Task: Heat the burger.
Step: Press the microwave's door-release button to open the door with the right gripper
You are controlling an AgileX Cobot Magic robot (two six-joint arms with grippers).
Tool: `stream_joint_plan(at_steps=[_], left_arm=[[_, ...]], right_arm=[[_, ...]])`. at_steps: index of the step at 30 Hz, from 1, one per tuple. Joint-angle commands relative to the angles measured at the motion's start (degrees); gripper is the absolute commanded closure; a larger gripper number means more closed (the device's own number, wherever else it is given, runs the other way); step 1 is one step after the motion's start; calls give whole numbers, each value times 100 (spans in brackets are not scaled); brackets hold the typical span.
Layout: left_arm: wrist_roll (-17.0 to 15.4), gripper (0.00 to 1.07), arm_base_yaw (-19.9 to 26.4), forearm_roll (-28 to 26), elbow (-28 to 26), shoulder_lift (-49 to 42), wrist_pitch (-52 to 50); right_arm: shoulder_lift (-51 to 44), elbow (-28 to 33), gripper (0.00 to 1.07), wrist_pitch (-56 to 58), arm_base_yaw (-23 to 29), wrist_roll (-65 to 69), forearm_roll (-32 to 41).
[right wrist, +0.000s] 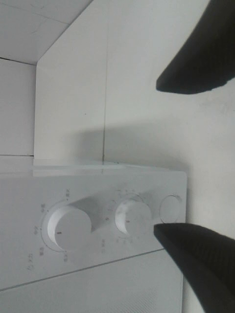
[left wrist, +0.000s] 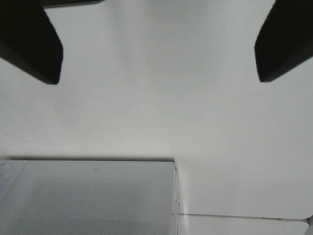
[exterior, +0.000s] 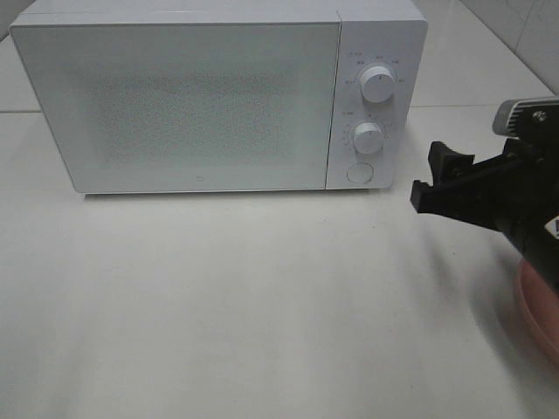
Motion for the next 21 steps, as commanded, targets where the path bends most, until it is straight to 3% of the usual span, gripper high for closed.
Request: stream_joint_plan(at_steps=[1,9,15,21], left_arm=[[0,7,-6,-29,-6,-97,-57],[0,7,-6,-29,-6,-97,-57],[0,7,-6,-29,-6,-97,-57],[0,7,-6,-29,-6,-97,-57]], right_arm=[[241,-126,36,-160,424,-120,453],[636,-476,36,-138,1106,-315,917],[688,-573,36,-52,1197,-160,911],[688,-579,36,63,1197,1060,888]])
